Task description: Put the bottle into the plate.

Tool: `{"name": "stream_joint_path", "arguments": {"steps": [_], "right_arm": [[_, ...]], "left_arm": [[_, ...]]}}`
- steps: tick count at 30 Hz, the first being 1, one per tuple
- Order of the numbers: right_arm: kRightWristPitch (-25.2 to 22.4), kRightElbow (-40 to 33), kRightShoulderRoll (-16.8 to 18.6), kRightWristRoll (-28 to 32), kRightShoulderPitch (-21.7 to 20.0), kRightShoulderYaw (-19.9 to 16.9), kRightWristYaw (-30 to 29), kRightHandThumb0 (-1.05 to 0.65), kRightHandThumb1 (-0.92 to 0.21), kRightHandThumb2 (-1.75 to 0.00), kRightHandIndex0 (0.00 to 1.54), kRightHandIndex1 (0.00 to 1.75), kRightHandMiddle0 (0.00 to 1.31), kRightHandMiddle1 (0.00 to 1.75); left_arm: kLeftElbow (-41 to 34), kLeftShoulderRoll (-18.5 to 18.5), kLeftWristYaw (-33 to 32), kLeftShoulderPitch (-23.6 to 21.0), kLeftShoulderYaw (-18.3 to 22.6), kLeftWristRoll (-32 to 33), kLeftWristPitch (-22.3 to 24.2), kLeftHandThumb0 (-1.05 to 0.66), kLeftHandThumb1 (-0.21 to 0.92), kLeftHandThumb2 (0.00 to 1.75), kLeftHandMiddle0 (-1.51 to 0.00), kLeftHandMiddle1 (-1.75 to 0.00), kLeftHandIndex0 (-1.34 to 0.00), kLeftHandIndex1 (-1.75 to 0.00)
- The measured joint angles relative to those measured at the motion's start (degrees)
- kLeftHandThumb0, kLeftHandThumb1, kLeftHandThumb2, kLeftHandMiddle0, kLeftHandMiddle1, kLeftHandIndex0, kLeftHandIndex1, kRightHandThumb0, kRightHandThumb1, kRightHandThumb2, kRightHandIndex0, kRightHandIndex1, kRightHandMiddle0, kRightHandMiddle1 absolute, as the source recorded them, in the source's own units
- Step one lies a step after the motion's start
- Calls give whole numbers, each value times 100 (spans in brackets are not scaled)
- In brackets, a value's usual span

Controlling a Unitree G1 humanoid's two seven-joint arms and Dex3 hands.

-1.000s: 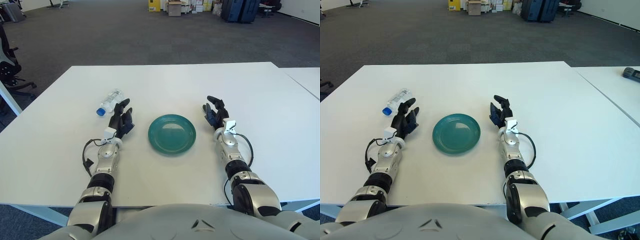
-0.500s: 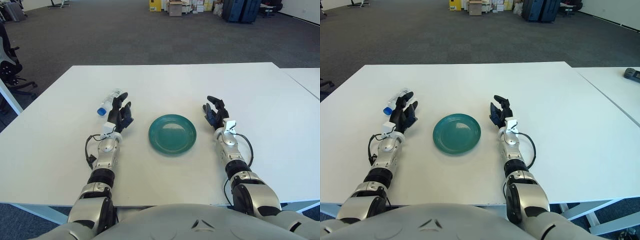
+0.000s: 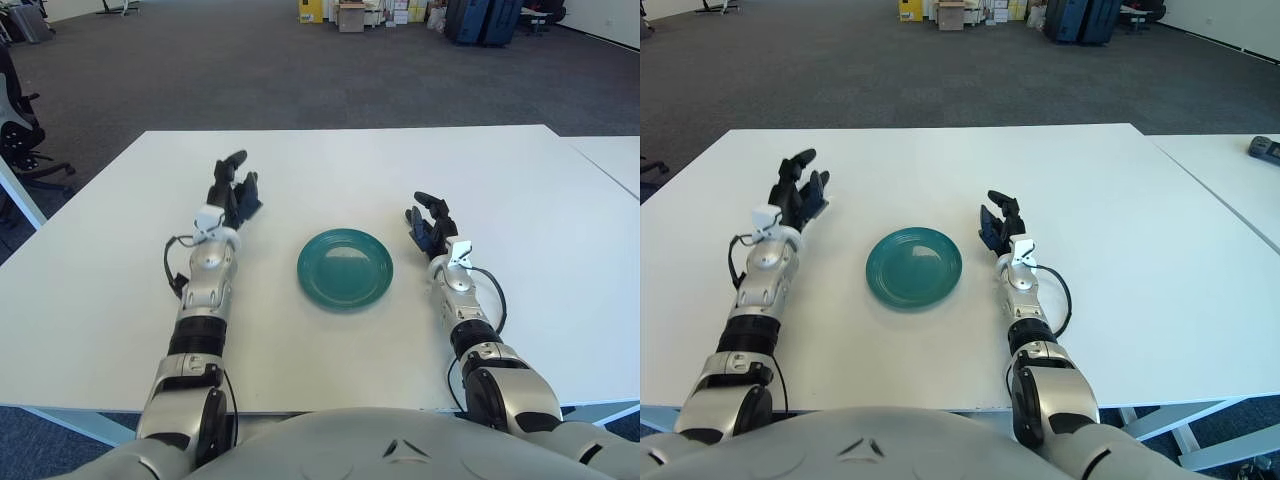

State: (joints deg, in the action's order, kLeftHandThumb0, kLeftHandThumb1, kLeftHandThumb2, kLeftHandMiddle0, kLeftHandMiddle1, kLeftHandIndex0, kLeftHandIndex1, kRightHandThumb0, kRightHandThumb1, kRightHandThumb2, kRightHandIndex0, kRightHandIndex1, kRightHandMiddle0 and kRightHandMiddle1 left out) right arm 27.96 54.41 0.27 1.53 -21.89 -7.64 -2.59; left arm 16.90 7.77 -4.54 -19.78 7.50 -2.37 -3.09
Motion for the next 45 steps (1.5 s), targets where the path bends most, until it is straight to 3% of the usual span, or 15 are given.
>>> {"name": "stream_joint_path", "arguments": {"steps": [6,10,15,20,26,35,45], "right_arm": [[64,67,5,2,-30,-2,5,-60,-92,-56,54,1,11,88],[85,103,19,3,-51,-8,5,-60,-92,-56,54,1,11,88],[98,132,21,2,-62,-10,0,-61,-92,-57,53,0,11,88],[99,145,18,2,-77,-13,-2,-62,-92,-57,54,1,11,88],[94,154,21,2,-84,-18,-1,-61,-92,-56,54,1,11,88],[94,161,29,1,-102,-19,7,-61,-92,-57,54,1,11,88],[95,160,31,6,-103,-51,43,-60,-92,-56,54,1,11,88]], "left_arm": [[93,521,-412,-482,-365,-1016,-318,-77,92,42,-50,-1,-7,-87],[258,815,-687,-541,-760,-1770,-527,-95,92,59,-40,0,-2,-82],[813,1123,-1118,-679,-1252,-2716,-602,-102,92,69,-29,0,0,-71],[1425,1392,-1526,-961,-1695,-3492,-553,-104,92,72,-18,0,0,-60],[1977,1597,-1695,-1435,-2185,-4215,-159,-105,92,77,-3,0,0,-31],[3573,1684,-1628,-2462,-2919,-4688,181,-105,92,81,0,0,0,-5],[4802,1578,-1252,-2823,-3419,-4714,223,-105,92,82,0,0,0,0]]}}
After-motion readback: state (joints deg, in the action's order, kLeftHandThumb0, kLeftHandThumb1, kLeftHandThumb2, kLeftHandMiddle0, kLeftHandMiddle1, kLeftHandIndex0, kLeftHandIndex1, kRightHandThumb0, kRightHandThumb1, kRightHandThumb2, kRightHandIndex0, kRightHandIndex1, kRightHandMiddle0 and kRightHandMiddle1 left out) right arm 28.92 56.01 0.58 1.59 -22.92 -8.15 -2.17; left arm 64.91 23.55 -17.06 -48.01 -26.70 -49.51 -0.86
